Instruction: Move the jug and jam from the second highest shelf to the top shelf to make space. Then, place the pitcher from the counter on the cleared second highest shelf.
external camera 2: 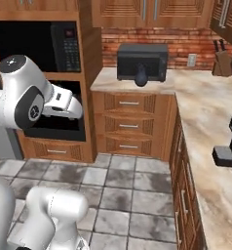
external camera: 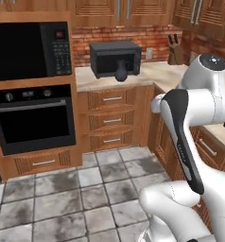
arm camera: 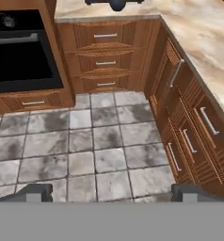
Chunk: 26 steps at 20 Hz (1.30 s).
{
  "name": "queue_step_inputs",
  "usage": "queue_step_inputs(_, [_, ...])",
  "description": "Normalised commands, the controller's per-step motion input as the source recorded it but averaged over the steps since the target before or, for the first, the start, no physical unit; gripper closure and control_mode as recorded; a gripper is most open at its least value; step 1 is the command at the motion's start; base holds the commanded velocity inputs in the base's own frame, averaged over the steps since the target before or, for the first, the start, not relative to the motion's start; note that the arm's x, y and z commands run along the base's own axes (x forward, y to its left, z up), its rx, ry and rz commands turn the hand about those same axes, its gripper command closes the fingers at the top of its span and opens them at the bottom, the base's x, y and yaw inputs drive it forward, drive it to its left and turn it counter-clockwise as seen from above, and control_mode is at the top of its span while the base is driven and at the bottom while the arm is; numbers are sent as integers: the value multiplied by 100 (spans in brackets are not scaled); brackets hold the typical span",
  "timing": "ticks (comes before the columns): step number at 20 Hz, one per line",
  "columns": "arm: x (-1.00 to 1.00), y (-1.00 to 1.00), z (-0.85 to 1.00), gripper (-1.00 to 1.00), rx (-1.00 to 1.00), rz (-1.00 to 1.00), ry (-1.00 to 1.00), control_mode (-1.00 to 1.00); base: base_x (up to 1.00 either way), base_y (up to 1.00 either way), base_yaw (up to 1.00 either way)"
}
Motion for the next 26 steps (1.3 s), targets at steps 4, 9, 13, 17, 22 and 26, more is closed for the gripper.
queue_step_inputs(4, [0, 0, 0, -100, 0, 0, 0, 100, 100, -40, 18])
queue_step_inputs(9, [0, 0, 0, -100, 0, 0, 0, 100, 100, -39, 16])
queue_step_inputs(13, [0, 0, 0, -100, 0, 0, 0, 100, 100, -44, 14])
queue_step_inputs(17, [0, 0, 0, -100, 0, 0, 0, 100, 100, -44, 12])
queue_step_inputs(22, [0, 0, 0, -100, 0, 0, 0, 100, 100, -38, 11])
queue_step_inputs(26, [0, 0, 0, -100, 0, 0, 0, 100, 99, -26, 10])
